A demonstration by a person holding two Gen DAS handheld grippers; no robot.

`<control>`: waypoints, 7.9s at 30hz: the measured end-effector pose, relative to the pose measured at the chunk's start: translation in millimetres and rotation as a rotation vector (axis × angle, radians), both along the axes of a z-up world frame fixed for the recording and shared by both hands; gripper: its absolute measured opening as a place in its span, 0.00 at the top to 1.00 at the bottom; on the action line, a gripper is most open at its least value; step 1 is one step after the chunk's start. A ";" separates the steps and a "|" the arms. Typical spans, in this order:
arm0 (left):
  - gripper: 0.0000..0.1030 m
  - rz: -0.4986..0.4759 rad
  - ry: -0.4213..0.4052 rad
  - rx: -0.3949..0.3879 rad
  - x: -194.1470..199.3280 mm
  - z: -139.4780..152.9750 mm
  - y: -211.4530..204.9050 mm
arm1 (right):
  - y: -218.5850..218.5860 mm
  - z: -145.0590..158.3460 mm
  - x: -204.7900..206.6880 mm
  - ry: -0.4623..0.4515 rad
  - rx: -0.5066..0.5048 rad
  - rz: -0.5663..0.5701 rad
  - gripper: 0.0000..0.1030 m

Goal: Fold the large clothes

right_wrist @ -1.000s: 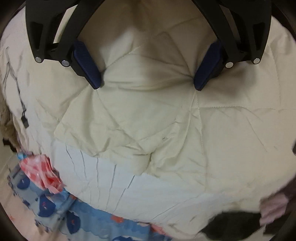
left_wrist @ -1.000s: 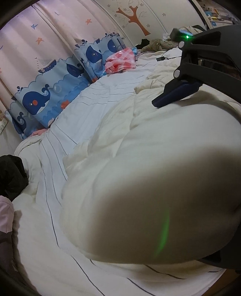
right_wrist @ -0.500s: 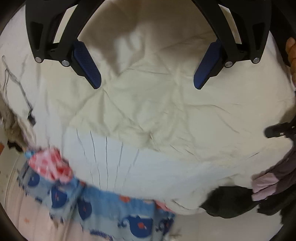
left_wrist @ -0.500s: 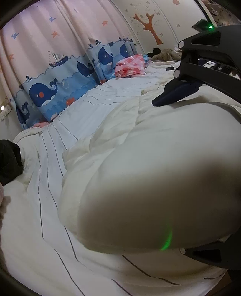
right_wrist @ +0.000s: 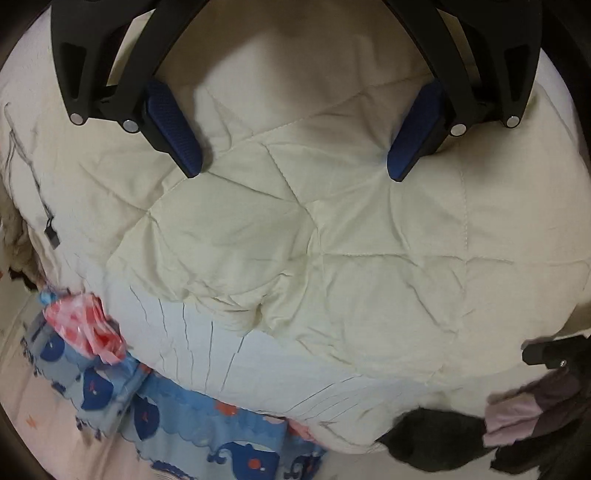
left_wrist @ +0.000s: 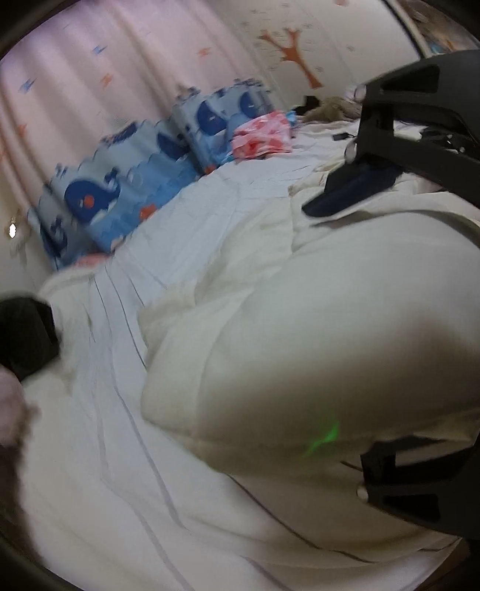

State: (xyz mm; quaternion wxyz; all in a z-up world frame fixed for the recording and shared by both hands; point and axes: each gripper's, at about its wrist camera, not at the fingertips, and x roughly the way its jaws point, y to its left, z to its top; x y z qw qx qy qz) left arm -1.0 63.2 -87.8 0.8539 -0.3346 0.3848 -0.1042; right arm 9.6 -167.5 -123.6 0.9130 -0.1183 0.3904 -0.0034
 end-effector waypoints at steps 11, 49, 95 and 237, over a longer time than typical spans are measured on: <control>0.57 -0.290 -0.207 0.081 -4.6 111.4 -106.5 | -21.4 3.6 4.0 0.081 0.124 0.018 0.06; 0.21 -0.907 -0.392 0.343 -129.8 114.6 -290.3 | -221.9 63.8 0.2 0.259 0.162 -0.013 0.06; 0.08 -0.434 0.057 0.490 2.3 36.7 -95.1 | -70.7 8.3 112.8 0.144 0.556 -0.030 0.05; 0.06 -0.188 -0.218 0.817 -218.5 136.9 -77.5 | 36.4 94.6 -210.7 -0.013 0.313 -0.100 0.06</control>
